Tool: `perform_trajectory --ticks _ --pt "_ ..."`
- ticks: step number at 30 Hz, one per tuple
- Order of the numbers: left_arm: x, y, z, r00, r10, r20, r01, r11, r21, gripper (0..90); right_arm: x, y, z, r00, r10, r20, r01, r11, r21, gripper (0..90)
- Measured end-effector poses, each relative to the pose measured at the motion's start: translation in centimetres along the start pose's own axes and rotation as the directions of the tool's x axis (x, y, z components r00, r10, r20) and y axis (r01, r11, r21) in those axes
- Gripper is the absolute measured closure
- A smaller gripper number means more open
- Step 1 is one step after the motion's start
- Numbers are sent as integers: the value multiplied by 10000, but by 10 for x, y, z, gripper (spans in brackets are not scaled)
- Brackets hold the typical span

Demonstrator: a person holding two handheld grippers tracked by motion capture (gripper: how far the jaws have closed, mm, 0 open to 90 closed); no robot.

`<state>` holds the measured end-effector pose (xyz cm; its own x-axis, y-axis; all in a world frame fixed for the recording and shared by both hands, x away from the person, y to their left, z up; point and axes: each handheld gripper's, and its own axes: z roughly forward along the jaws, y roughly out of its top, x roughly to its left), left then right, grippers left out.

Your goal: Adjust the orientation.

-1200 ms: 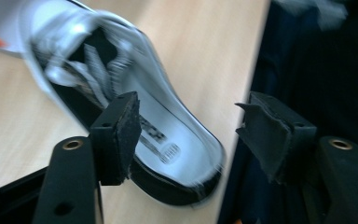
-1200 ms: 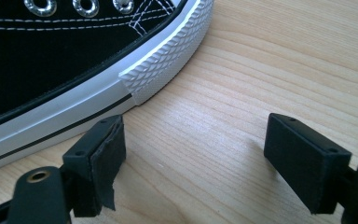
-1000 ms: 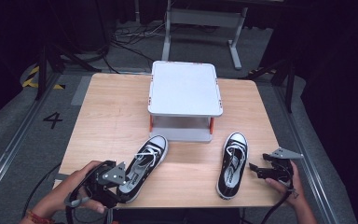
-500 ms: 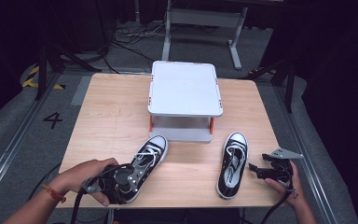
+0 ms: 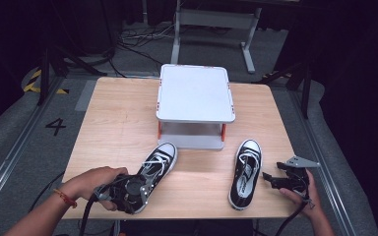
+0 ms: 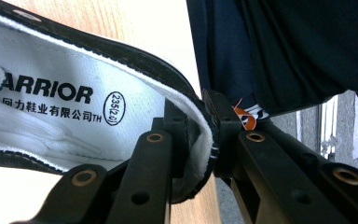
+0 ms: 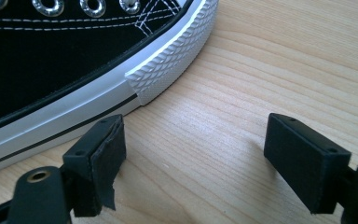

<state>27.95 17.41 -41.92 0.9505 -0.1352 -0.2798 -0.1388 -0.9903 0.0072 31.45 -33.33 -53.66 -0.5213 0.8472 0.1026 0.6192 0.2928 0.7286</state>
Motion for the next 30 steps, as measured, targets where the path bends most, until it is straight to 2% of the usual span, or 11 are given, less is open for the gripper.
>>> perform_trajectory --ticks 3,5,6,8,13,16,23,26,27,28,30 --pt "3 2 7 9999 -13 158 8 9994 345 775 0 0 0 10000 3 -3 -3 10000 2 213" --pt "3 2 11 9998 71 165 -75 9997 245 787 0 0 0 10000 8 -11 -8 10000 4 212" --pt "1 2 9 9995 318 14 -318 9992 254 791 0 0 0 10000 7 -20 -7 10000 6 213" --pt "2 0 8 9993 378 41 -379 9989 285 792 0 0 0 10000 8 -34 -8 10000 1 213" --pt "-2 -6 6 9985 460 -307 -460 9989 6 801 0 0 0 10000 3 -38 -3 10000 1 213" --pt "-6 -12 1 9991 198 -375 -222 9978 -632 801 0 0 0 10000 3 -38 -3 10000 1 213" --pt "-10 -12 -1 9988 143 -463 -182 9962 -855 797 0 0 0 10000 10 -42 -10 10000 4 213" --pt "-13 -16 -3 9986 -122 -509 46 9893 -1457 793 0 0 0 10000 9 -46 -9 10000 4 214" --pt "-13 -16 -3 9986 -122 -509 46 9893 -1457 792 0 0 0 10000 9 -46 -9 10000 4 214" --pt "-15 -18 -5 9981 -258 -566 157 9851 -1712 788 0 0 0 10000 -5 -56 5 10000 -2 214" --pt "-19 -21 -8 9968 -428 -678 307 9850 -1701 783 0 0 0 10000 0 -55 0 10000 1 214"
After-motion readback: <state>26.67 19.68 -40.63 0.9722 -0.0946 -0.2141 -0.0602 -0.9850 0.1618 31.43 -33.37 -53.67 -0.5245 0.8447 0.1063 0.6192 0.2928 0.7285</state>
